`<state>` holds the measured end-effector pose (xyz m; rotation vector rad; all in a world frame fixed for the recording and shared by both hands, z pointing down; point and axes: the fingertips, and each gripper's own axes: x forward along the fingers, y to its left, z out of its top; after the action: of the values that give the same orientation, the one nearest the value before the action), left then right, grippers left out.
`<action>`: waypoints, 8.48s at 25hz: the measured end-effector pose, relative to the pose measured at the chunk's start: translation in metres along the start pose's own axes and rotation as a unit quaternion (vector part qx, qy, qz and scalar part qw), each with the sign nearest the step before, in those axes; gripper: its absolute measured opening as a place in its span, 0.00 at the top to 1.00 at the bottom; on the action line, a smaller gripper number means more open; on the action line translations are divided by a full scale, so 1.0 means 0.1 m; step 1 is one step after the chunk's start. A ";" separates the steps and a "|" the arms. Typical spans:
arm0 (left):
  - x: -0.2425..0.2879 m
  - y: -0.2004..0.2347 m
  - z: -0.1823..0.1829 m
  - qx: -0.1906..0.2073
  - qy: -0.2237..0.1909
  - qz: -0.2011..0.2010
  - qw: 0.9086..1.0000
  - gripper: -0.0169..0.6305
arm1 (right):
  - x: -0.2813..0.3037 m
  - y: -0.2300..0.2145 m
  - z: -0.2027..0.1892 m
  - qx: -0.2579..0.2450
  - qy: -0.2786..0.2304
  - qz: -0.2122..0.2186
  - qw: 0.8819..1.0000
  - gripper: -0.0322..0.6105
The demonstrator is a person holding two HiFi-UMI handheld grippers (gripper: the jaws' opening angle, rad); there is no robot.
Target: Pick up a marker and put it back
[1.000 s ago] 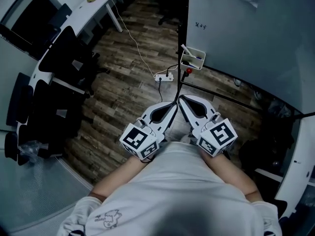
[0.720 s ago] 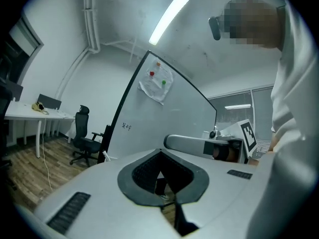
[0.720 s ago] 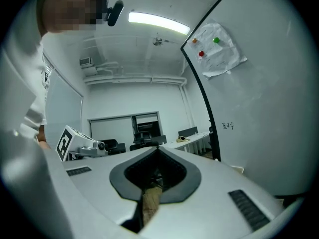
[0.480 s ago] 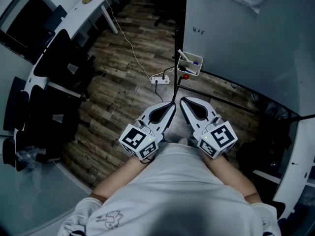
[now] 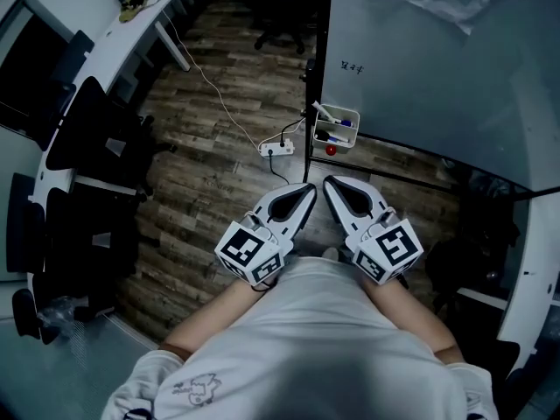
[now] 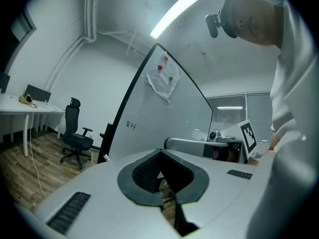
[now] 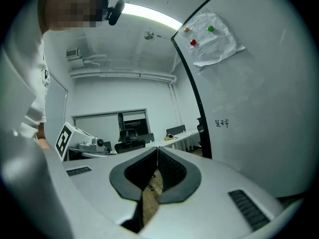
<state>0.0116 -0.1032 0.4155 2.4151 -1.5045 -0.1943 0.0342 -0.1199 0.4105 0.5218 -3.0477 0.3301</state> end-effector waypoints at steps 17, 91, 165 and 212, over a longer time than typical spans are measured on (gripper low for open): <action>0.36 1.10 0.63 0.030 0.023 -0.126 0.991 0.97 | 1.05 -0.52 0.12 0.014 -0.001 -0.126 0.992 0.93; 1.38 2.31 -0.12 -0.027 0.117 -0.072 0.990 0.97 | 1.93 -2.10 -1.22 -0.116 0.241 -0.219 0.938 0.81; -0.53 0.00 0.02 0.054 0.012 -0.157 0.986 0.97 | -0.55 0.42 -0.14 -0.062 -0.032 -0.288 0.955 0.84; 0.29 1.38 0.31 0.058 0.083 -0.295 0.950 0.97 | 0.57 -0.64 -0.04 0.017 -0.061 -0.443 0.894 0.84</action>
<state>-0.1013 -0.1910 0.4305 2.8302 -0.7079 -0.0188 0.0020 -0.1969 0.4309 1.8576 -2.5183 0.2962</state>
